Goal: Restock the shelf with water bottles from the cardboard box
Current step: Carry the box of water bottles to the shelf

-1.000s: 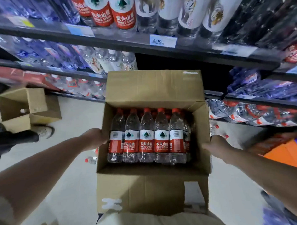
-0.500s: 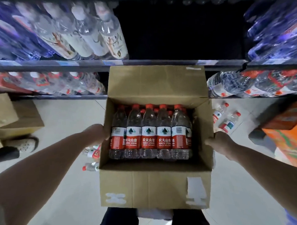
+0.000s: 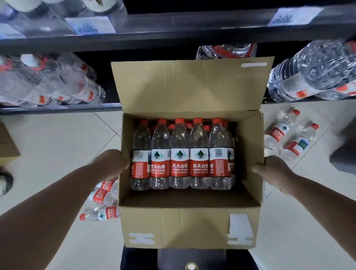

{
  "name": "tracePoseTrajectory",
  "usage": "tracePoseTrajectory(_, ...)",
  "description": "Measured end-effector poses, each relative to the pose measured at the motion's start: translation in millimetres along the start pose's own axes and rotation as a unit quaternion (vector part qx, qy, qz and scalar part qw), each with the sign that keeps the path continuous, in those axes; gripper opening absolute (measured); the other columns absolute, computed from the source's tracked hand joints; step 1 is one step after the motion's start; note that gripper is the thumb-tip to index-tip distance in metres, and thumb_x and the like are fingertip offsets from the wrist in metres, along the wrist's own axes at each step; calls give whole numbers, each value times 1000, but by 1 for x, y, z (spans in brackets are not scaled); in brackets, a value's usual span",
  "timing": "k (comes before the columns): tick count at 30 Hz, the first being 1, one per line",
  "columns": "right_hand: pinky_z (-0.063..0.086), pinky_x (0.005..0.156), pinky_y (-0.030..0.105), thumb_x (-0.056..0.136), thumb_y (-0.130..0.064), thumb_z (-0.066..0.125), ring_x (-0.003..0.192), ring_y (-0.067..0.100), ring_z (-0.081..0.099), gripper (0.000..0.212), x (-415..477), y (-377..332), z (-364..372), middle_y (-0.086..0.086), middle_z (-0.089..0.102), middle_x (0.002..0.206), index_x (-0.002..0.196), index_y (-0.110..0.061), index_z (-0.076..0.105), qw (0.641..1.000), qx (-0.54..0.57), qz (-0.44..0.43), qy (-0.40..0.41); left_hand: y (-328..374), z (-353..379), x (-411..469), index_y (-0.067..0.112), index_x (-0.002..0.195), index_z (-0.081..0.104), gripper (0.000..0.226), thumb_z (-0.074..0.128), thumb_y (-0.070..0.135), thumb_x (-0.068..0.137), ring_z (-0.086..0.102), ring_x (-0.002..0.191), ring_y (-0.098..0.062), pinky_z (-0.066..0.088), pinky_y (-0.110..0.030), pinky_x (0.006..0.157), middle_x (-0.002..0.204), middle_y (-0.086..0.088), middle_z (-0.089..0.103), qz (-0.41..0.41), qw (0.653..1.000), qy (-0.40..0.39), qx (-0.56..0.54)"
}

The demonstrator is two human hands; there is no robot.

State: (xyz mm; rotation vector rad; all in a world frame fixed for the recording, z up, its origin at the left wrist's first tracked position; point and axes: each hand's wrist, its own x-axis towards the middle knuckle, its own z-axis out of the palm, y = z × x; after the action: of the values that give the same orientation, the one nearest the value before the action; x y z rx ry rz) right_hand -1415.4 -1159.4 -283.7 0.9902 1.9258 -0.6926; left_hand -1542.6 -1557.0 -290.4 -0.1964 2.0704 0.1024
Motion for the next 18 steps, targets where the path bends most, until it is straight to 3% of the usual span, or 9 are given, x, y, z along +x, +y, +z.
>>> tracePoseTrajectory(7, 39, 57, 30, 89, -19, 61, 66, 28, 57, 22, 58, 6, 39, 16, 60, 72, 80, 1, 61, 1000, -1, 2, -2, -3, 34, 60, 2, 96, 65, 26, 53, 25, 94, 55, 74, -23, 36, -23, 48, 72, -4, 54, 0, 1000, -1, 0)
tracePoseTrajectory(11, 37, 55, 30, 89, -19, 62, 64, 25, 54, 23, 83, 9, 57, 15, 58, 71, 76, 0, 59, 1000, -11, -6, 0, -4, 54, 84, 6, 88, 58, 18, 53, 22, 95, 52, 59, -16, 34, -24, 45, 68, -2, 51, -8, 1000, 4, -11)
tracePoseTrajectory(14, 37, 54, 28, 89, -18, 63, 63, 22, 53, 25, 101, 11, 68, 14, 56, 70, 69, -5, 55, 1000, -18, -9, 6, -6, 66, 101, 6, 85, 60, 20, 56, 23, 93, 55, 62, -18, 36, -26, 45, 70, -5, 54, -14, 1000, 15, -6)
tracePoseTrajectory(18, 37, 54, 29, 90, -19, 62, 63, 21, 51, 28, 118, 12, 78, 13, 54, 71, 68, -7, 50, 999, -31, -11, 12, -8, 82, 116, 8, 83, 60, 19, 58, 24, 92, 65, 69, -28, 54, -36, 52, 80, -13, 61, -27, 998, 10, -52)
